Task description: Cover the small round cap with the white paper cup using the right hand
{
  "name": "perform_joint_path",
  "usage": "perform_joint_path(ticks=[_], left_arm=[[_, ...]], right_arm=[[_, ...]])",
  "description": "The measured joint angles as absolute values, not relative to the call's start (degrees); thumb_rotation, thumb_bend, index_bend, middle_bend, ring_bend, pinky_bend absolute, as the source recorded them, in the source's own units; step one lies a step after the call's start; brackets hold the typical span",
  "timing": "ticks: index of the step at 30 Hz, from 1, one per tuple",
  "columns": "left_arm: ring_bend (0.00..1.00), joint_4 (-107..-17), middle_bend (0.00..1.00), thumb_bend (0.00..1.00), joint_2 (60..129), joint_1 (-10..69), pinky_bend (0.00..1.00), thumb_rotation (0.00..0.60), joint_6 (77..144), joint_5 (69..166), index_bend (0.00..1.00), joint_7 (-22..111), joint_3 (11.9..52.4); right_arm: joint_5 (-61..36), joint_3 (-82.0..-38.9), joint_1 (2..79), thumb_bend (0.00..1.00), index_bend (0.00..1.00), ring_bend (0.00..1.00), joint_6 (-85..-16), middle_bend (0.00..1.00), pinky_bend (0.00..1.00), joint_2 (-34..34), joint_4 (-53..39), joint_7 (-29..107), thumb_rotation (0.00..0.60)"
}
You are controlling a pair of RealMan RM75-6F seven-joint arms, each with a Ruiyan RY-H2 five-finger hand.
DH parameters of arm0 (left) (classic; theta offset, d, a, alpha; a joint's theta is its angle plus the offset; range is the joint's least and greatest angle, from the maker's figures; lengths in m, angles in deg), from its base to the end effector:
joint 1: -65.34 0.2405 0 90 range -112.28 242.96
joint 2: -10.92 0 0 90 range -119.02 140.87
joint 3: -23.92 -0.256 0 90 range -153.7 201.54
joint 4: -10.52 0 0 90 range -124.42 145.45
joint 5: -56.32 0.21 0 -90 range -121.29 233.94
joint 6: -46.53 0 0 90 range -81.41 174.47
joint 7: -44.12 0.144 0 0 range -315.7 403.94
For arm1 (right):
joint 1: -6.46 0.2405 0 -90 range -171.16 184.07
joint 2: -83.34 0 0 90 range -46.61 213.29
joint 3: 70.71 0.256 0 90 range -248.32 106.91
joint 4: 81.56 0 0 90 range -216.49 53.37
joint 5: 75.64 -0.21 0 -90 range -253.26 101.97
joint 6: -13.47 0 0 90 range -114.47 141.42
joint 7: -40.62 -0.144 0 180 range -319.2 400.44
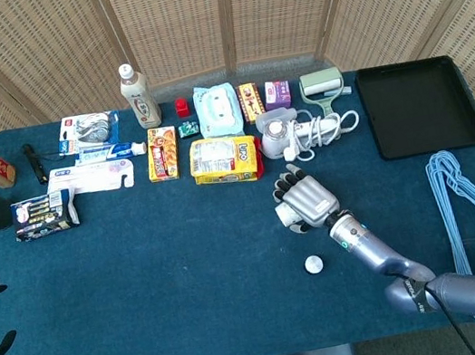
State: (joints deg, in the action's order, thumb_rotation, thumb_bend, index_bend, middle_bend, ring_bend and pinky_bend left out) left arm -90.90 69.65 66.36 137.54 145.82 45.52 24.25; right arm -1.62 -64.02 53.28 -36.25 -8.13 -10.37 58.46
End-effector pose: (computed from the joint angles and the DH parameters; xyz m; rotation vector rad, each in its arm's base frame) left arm -0.2925 0.1400 0.1794 -1.3317 -0.9277 -0.9273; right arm -0.1569 -0.3677 -0.0322 2.0560 -0.6544 0.8012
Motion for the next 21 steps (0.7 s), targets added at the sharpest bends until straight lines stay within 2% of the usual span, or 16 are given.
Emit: perform_joint_path(ticks=[5,11,21], left_arm=[[0.17,-90.6,0.28,0.18,69.7,66.4,0.18,0.600,137.2,145.4,0.28,45.3,24.1],[0.17,-90.2,0.28,0.18,69.8,66.5,0.18,0.600,137.2,145.2,0.28,45.1,24.1],[0.17,-89.7,0.28,0.18,70.0,66.4,0.18,0.600,137.0,145.3,0.28,44.8,24.1]], right_arm=[[-1.2,-64.3,53.7,0.25,0.39,0.17,-35.9,0.26,0.06,-9.1,-12.1,59.4,0.480],[-1.1,-64.1,53.6,0.25,0.47,0.20,-36.5,0.29,0.07,-10.7,-14.1,59.7,0.521],[-1.7,-63.1,53.1,0.25,0.49,0.21,-37.4,0.30,0.08,-10.6,-13.5,58.7,0.537]])
